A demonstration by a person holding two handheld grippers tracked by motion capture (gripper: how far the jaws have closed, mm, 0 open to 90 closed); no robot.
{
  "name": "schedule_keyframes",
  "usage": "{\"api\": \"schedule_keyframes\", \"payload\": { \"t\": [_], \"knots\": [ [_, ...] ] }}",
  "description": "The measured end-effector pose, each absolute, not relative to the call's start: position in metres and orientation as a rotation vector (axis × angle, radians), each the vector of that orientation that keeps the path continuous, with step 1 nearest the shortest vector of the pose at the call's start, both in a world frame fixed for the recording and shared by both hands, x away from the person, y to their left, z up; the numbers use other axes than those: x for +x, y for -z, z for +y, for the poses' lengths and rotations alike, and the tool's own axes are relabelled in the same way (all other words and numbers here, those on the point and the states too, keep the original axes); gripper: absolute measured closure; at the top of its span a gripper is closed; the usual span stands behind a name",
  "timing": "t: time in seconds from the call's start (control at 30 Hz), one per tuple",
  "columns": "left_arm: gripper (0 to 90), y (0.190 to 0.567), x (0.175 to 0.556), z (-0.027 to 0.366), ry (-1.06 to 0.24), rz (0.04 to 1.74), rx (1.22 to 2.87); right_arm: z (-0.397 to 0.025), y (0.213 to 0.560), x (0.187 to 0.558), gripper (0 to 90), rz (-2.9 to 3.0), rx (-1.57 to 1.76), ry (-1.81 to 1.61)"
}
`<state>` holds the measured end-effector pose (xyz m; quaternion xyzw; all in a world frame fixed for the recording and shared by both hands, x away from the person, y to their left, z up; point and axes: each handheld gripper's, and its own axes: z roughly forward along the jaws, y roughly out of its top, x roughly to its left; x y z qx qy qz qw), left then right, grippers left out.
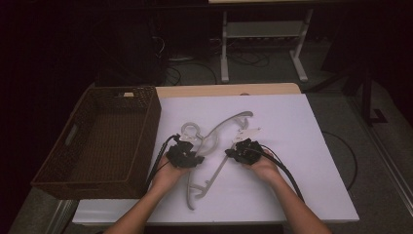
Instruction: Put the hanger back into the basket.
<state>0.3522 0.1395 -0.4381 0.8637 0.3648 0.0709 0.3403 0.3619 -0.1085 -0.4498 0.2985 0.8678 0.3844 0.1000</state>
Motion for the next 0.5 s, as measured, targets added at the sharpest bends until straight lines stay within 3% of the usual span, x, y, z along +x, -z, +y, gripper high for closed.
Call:
{"api": "schedule_keyframes", "payload": {
  "t": [0.5],
  "knots": [
    [75.5, 0.4316, 0.3563, 0.1493, -0.221, 1.018, 2.210, -0.1083, 0.4502, 0.3614, 89.3, 2.585, 0.864, -1.113]
  ]
}}
